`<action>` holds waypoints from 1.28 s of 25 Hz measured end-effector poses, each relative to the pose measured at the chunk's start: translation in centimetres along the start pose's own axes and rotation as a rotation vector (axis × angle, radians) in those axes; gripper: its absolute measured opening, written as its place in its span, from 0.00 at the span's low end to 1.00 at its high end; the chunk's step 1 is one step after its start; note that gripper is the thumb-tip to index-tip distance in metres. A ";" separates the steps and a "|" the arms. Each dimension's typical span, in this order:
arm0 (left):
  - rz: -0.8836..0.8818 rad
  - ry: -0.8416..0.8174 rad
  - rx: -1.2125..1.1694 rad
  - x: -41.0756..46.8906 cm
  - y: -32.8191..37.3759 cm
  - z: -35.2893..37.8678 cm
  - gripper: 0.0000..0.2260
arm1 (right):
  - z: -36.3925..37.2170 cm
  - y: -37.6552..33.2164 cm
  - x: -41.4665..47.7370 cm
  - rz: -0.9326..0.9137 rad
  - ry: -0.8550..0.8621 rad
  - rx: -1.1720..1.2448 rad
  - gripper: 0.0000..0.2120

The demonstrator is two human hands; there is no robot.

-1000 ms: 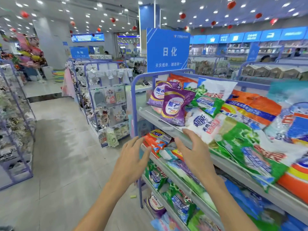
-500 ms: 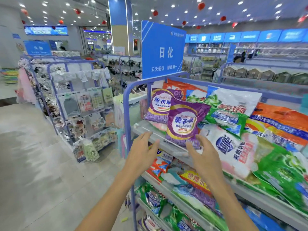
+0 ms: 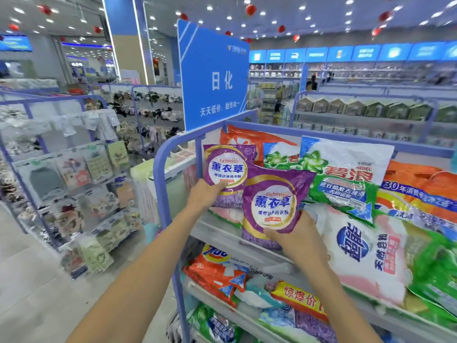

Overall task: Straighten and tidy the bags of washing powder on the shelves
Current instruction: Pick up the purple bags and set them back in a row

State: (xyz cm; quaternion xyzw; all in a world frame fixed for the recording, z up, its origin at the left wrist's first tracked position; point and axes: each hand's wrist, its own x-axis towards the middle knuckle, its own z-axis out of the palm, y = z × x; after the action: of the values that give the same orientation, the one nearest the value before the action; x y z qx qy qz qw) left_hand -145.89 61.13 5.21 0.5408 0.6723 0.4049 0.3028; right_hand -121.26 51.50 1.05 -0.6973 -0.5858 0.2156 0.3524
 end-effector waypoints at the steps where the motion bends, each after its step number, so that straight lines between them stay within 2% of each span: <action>1: 0.000 -0.018 -0.069 0.7 0.1 0.0 0.18 | 0.0 -0.3 0.1 0.035 0.025 -0.005 0.45; 5: -0.075 -0.124 -0.275 1.3 1.2 -1.2 0.16 | -0.2 -1.4 -0.8 0.080 0.073 0.012 0.35; 7: -0.058 -0.182 -0.368 0.9 1.4 -1.8 0.14 | 0.1 -1.8 -1.5 0.081 0.107 0.072 0.31; 10: 0.012 -0.187 -0.541 -1.3 1.1 -2.4 0.11 | 0.0 -2.0 -2.3 0.093 0.206 0.422 0.25; 13: 0.116 -0.191 -0.586 -4.1 0.3 -3.5 0.12 | -1.7 -2.5 -4.0 0.045 0.280 0.630 0.27; 16: 0.182 -0.193 -0.599 -7.7 -0.1 -5.2 0.16 | -4.0 -3.4 -6.3 -0.005 0.316 0.683 0.25; 19: 0.198 -0.175 -0.635 -11.5 -0.5 -6.7 0.17 | -5.8 -4.0 -9.3 -0.020 0.327 0.713 0.20; 24: 0.176 -0.241 -0.633 -17.0 -1.8 -6.4 0.13 | -6.1 -1.5 -17.2 0.046 0.399 0.813 0.24; 29: 0.138 -0.438 -0.632 -20.9 -2.5 -3.3 0.15 | -6.7 3.0 -24.8 0.191 0.527 0.913 0.24; 32: 0.085 -0.633 -0.611 -22.8 -1.7 0.1 0.22 | -9.3 6.3 -28.7 0.289 0.592 0.964 0.23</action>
State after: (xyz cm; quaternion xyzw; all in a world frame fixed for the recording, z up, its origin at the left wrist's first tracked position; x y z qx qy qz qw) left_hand -141.30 38.83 2.96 0.5512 0.3730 0.4115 0.6227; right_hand -116.81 21.08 -0.71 -0.5616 -0.1969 0.2999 0.7456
